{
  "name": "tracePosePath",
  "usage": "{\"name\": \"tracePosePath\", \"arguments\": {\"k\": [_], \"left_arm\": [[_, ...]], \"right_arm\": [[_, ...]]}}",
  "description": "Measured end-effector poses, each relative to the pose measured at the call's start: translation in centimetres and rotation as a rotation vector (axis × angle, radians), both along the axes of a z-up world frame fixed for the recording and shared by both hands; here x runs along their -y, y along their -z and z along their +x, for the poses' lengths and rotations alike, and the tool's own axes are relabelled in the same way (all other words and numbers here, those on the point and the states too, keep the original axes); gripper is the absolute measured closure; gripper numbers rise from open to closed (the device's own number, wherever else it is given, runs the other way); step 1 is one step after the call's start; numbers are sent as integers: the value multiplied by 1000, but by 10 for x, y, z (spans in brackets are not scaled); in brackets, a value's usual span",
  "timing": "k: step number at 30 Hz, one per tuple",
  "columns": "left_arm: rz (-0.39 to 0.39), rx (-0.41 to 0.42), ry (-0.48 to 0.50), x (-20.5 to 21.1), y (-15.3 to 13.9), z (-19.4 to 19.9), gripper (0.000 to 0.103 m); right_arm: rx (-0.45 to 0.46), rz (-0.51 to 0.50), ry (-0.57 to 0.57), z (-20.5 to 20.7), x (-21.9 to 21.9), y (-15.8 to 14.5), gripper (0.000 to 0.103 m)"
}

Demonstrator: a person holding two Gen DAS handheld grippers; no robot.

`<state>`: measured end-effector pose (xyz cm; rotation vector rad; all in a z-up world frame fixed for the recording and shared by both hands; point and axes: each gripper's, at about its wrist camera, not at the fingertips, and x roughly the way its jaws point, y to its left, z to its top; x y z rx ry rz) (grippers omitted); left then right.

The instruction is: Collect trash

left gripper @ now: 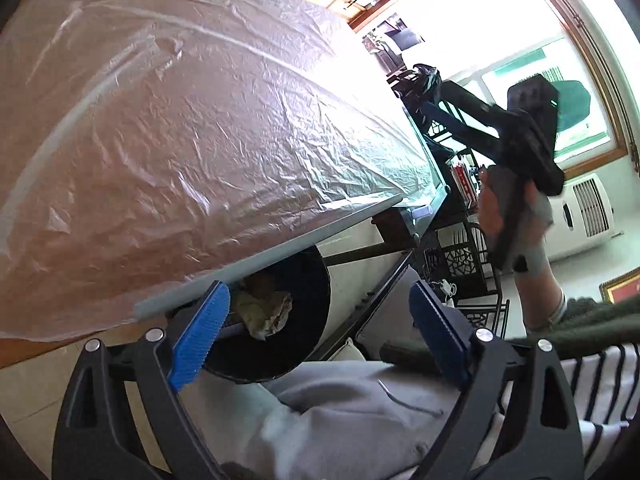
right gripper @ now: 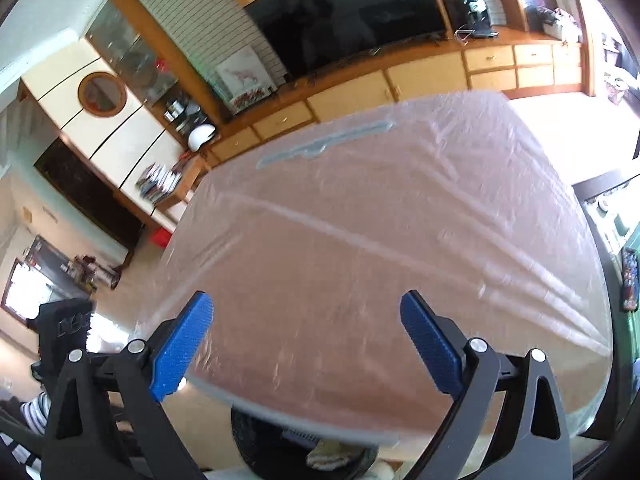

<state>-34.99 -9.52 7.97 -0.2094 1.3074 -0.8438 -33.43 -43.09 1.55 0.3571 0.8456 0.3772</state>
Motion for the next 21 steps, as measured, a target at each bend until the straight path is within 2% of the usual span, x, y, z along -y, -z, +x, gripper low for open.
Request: {"name": "tracePosePath", "arguments": {"k": [3,4,6,7,10,13,16,21], "left_arm": [[-10,106,-59,-19,-34,12,11],[2,175,-107,-25,-47,20,9],[86,341,-238,-42,-63,41,2],[146,418,-319,-48,-64,53,2],[302,529,-502,-63,-47,107,2],[395,536,-590,-69,-17,157,2],[469,529,-629,-66,7,194,2],[486,484,-669,-72,33,232,2]], "right_arm": [[24,-87,59,24,9,-5,6],[33,-115,87,36,13,-3,4],[31,-175,148,57,20,5,4],[33,-204,174,72,24,10,4],[41,-294,230,111,35,28,4],[11,-303,255,151,49,44,4],[0,-345,275,179,55,56,4],[-16,-394,264,205,60,70,4]]}}
